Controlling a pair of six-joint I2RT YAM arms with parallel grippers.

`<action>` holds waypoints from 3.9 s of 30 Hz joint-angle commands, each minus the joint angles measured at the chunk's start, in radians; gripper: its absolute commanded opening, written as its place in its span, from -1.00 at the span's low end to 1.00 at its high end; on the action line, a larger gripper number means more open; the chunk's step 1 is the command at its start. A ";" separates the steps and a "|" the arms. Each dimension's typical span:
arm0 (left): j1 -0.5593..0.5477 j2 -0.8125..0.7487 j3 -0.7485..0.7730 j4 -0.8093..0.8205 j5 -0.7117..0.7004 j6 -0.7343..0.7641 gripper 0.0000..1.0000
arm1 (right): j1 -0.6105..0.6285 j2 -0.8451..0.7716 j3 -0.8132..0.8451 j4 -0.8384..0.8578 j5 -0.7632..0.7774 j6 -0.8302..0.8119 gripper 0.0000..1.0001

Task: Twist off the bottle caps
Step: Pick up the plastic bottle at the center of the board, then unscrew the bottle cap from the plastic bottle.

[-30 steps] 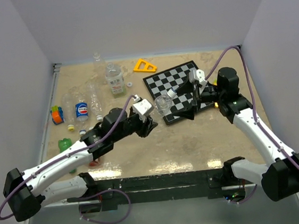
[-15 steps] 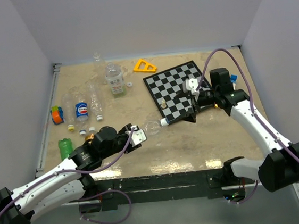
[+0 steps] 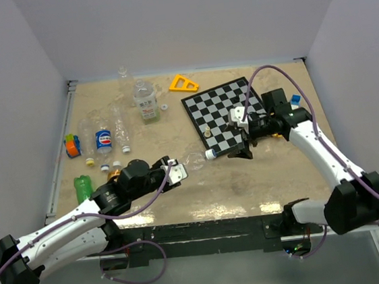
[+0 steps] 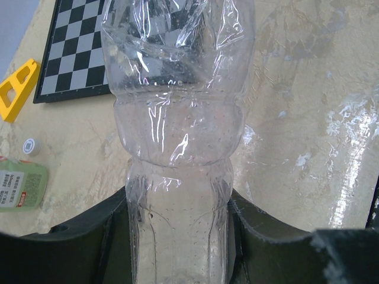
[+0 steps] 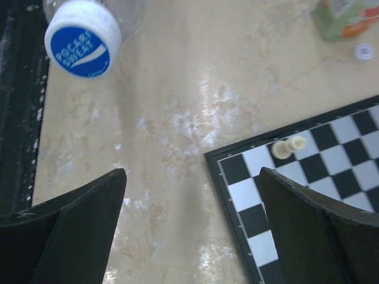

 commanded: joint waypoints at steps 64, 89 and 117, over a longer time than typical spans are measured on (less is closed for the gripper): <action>0.008 0.054 0.011 0.063 -0.032 -0.005 -1.00 | 0.186 -0.061 0.042 0.111 -0.059 0.185 0.17; 0.014 0.052 0.010 0.066 -0.036 -0.008 -1.00 | 0.220 -0.043 0.033 0.108 -0.052 0.180 -0.93; 0.012 0.060 -0.004 0.072 0.018 0.011 -1.00 | 0.228 -0.261 -0.073 0.036 0.183 -0.767 -1.00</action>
